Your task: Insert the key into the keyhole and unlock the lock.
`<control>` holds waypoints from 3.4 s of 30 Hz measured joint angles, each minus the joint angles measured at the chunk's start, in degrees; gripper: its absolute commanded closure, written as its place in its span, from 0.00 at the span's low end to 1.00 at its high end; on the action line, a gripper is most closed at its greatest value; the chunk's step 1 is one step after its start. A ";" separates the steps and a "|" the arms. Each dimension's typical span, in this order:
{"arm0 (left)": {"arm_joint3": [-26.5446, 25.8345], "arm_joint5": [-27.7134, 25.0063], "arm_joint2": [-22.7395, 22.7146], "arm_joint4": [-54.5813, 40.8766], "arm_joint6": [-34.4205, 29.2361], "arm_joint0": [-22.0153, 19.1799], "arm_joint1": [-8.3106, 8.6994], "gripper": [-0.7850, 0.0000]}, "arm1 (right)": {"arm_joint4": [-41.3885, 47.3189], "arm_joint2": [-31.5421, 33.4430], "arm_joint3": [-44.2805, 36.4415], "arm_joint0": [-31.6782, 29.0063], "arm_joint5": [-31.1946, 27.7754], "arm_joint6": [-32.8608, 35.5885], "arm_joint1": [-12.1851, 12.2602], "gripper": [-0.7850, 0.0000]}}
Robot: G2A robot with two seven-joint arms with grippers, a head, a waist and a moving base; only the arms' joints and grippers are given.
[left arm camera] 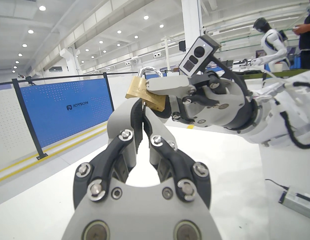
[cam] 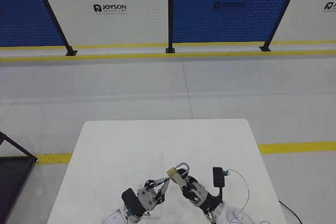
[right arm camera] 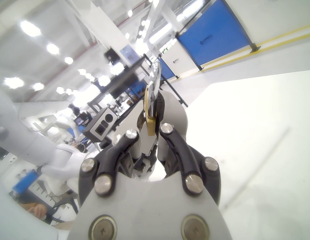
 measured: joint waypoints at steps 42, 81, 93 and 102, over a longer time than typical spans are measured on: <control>-4.38 -31.40 -15.55 -22.51 -9.97 10.96 4.44 0.00 | 1.51 3.44 1.95 1.41 4.12 10.85 1.43 1.00; -2.51 -29.58 -17.13 -25.01 -12.23 10.99 4.39 0.00 | -4.66 -4.66 11.15 12.03 24.69 31.90 0.78 0.76; -2.51 -29.58 -17.13 -25.01 -12.23 10.99 4.39 0.00 | -3.30 -5.33 12.06 13.10 25.13 32.85 0.71 0.00; -2.51 -29.58 -17.13 -25.01 -12.23 10.99 4.39 0.00 | -1.61 -3.82 9.86 11.46 22.80 32.26 1.35 0.00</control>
